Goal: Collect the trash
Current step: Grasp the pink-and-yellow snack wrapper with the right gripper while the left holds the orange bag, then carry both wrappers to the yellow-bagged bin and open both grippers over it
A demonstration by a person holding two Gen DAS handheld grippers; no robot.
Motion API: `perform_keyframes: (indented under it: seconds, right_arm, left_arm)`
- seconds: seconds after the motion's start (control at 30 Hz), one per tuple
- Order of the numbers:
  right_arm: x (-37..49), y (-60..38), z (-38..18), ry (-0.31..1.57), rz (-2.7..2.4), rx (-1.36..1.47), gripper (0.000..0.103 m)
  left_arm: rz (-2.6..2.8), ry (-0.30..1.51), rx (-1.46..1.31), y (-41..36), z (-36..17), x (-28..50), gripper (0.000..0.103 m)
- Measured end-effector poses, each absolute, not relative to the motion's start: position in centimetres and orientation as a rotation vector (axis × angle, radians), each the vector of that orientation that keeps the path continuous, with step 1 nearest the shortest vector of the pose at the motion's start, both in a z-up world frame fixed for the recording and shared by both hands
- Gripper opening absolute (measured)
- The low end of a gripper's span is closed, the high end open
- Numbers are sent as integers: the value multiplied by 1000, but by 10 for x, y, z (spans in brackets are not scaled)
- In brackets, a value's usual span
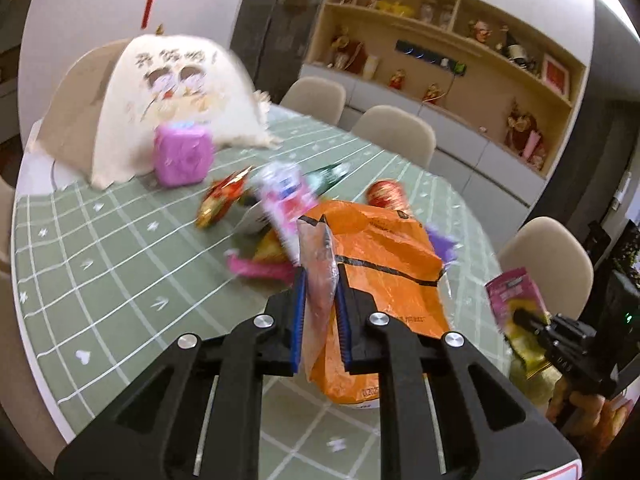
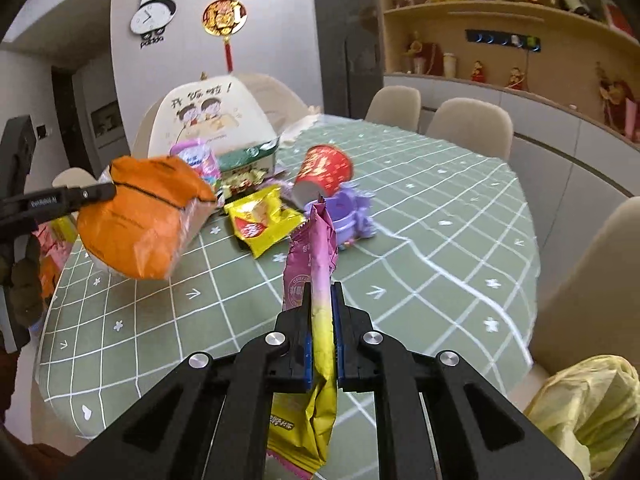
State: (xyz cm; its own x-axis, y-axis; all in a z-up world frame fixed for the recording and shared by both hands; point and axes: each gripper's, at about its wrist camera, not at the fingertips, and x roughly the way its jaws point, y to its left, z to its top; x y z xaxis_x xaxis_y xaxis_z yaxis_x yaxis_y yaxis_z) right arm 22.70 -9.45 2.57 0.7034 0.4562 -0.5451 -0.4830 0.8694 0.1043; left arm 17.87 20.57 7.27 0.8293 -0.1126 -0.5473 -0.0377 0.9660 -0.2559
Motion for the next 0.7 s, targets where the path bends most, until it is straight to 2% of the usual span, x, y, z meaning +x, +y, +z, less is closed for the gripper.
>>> perform_keyframes:
  seconds: [0.3,0.7]
  right_arm:
    - [215,-179,35,559,378,21,10]
    - [186,-346,22,550,27,100,10]
  left_arm:
    - [-263,640,-214,100,83,214,13]
    - [-628,768,-93,-102,43,278,13]
